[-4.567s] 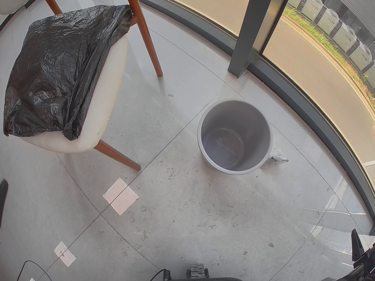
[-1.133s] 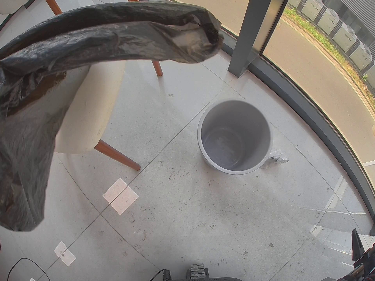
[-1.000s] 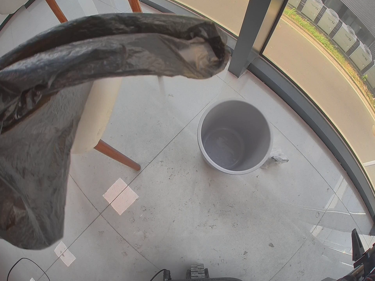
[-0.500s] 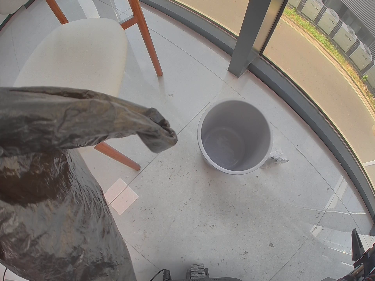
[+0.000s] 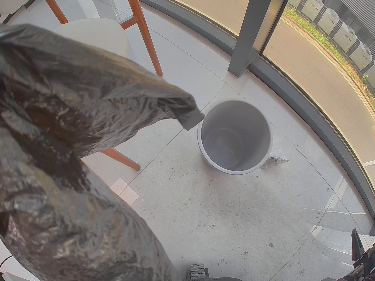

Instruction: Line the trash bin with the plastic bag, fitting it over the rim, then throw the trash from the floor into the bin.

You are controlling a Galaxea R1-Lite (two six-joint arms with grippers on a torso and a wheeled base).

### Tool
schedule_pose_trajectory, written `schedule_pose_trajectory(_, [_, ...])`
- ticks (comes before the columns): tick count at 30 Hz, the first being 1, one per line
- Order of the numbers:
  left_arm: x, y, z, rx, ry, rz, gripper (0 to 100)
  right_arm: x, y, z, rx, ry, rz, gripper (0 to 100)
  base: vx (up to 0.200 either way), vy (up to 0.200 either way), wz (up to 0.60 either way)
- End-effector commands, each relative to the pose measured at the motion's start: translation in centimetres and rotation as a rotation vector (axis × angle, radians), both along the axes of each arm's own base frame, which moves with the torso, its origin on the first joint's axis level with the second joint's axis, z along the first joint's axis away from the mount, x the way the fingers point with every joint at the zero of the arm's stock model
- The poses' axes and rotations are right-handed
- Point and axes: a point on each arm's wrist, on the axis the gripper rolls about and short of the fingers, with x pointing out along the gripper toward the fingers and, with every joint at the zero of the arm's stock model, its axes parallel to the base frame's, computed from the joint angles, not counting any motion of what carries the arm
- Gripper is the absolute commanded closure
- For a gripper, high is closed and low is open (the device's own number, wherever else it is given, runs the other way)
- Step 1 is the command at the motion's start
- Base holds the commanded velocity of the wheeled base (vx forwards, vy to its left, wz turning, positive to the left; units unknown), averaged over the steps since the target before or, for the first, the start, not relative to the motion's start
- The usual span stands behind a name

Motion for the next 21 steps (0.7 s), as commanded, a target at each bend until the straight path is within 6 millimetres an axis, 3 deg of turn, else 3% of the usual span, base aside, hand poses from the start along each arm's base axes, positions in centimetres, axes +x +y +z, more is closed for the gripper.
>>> schedule_pose_trajectory(1, [4.9,-1.8,-1.3,0.016,-0.012,-0.038,100,0.0,0.0,-0.4,0.0,-0.002,0.0,0,0.0,0.0,0.0])
schedule_pose_trajectory(9, [9.0,-3.4,-1.1,-0.013,-0.094,-0.041,100,0.0,0.0,-0.5,0.0,-0.001,0.0,0,0.0,0.0,0.0])
schedule_pose_trajectory(13, [10.7,-5.4,-1.2,-0.037,-0.132,-0.077,100,0.0,0.0,-0.5,0.0,-0.001,0.0,0,0.0,0.0,0.0])
schedule_pose_trajectory(21, [10.0,-5.0,-1.3,-0.137,-0.017,0.016,100,0.0,0.0,-0.5,0.0,0.001,0.0,0,0.0,0.0,0.0])
